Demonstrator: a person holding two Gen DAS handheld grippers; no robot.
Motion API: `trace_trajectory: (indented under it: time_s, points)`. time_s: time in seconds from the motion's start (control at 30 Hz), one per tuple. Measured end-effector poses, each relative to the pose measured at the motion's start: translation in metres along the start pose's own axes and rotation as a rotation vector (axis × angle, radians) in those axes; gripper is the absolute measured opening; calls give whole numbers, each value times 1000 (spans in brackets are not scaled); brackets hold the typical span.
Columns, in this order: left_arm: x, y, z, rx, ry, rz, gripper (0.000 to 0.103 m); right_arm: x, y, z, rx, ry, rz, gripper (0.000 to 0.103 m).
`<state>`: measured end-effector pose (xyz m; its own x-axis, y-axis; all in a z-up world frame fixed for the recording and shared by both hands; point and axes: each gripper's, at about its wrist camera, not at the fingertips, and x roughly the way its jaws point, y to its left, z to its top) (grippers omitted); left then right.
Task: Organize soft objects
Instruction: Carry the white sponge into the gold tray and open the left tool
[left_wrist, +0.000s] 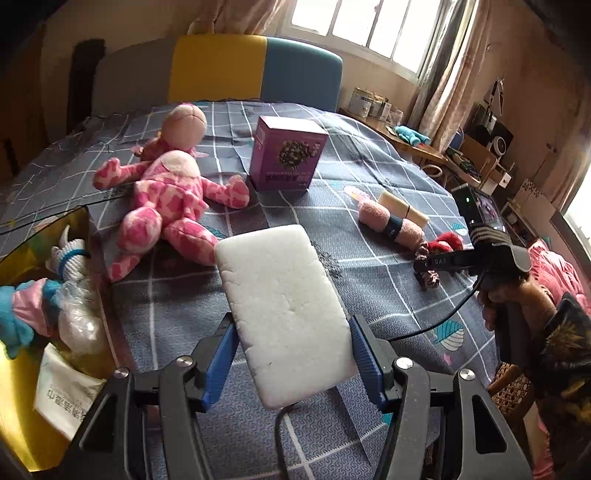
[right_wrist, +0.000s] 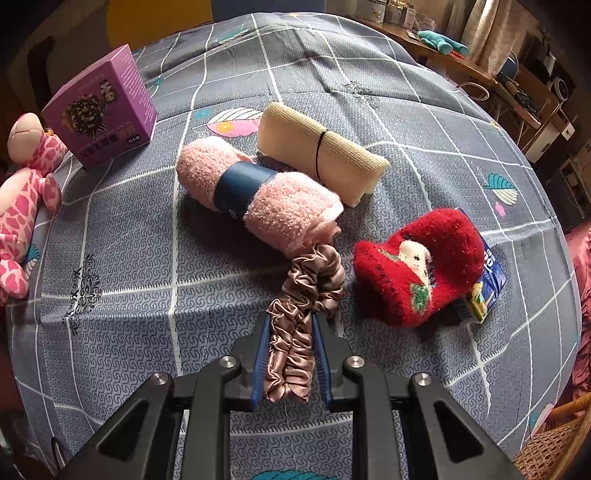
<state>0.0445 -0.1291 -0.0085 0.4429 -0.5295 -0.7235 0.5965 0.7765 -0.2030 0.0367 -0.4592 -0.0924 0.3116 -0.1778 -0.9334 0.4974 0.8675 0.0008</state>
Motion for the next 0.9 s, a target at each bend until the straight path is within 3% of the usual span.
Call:
trace_trajectory:
  time_s: [0.13,0.27,0.6,0.7,0.77,0.9]
  points:
    - [-31,42,10,-86,-62,51,61,-3,-4,0,2,-8,7,20]
    - [-49,104,8,-196,-76,161,61,-8,-3,-4,11,-17,28,20]
    - [-30,237,-15,-353,57,437,63,-16,10,-4,-39,-62,40,20]
    - [-22,260,-21,-396,81,479,64,-16,14,-3,-65,-71,39,19]
    - [-20,271,-25,-428,103,482,73,-18,16,-3,-77,-82,46,18]
    - [-27,272,-31,-447,90,517,74,-18,16,-2,-85,-82,39,18]
